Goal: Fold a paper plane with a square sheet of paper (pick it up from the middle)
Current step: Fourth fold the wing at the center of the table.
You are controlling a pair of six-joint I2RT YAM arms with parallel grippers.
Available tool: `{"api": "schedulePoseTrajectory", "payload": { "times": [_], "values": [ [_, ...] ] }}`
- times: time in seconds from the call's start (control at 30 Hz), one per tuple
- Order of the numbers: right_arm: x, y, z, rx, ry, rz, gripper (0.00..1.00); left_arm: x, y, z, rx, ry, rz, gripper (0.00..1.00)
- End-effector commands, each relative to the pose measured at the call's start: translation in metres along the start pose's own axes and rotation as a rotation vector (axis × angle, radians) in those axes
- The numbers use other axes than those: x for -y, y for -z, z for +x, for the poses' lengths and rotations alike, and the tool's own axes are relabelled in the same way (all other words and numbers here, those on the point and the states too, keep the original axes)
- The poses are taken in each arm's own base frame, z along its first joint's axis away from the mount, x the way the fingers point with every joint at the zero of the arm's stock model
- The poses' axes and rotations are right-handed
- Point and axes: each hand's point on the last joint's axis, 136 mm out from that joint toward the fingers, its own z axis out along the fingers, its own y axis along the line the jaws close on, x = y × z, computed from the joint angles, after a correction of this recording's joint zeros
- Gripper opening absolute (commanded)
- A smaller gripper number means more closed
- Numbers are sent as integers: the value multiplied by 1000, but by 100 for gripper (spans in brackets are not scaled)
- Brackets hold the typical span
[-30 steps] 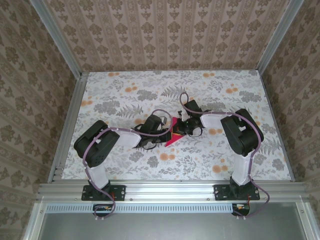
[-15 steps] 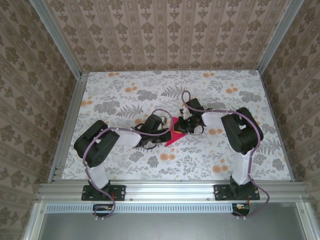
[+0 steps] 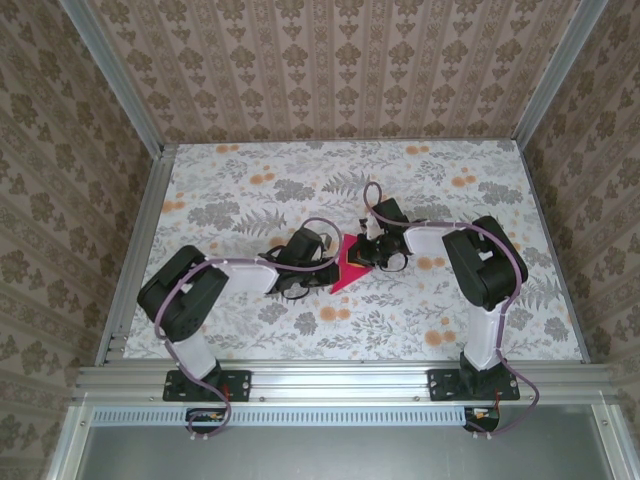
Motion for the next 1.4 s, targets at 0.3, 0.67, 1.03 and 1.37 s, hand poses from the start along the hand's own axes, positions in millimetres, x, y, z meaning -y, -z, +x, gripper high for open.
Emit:
{"api": "schedulePoseTrajectory", "payload": {
  "times": [0.3,0.67,1.03,1.37],
  "values": [
    [20,-18,45,-65,-107,91,5,5,12,-1,13,-4,32,7],
    [21,-20,44,-68,-116,85,5,-14,-10,10,-56,40,-33,4],
    [13,-13,23,-30,-78,38,7,-48,-9,44,-181,95,-171,3],
    [26,-9,-4,15,-85,37,7,-59,-9,61,-226,126,-200,3]
  ]
}}
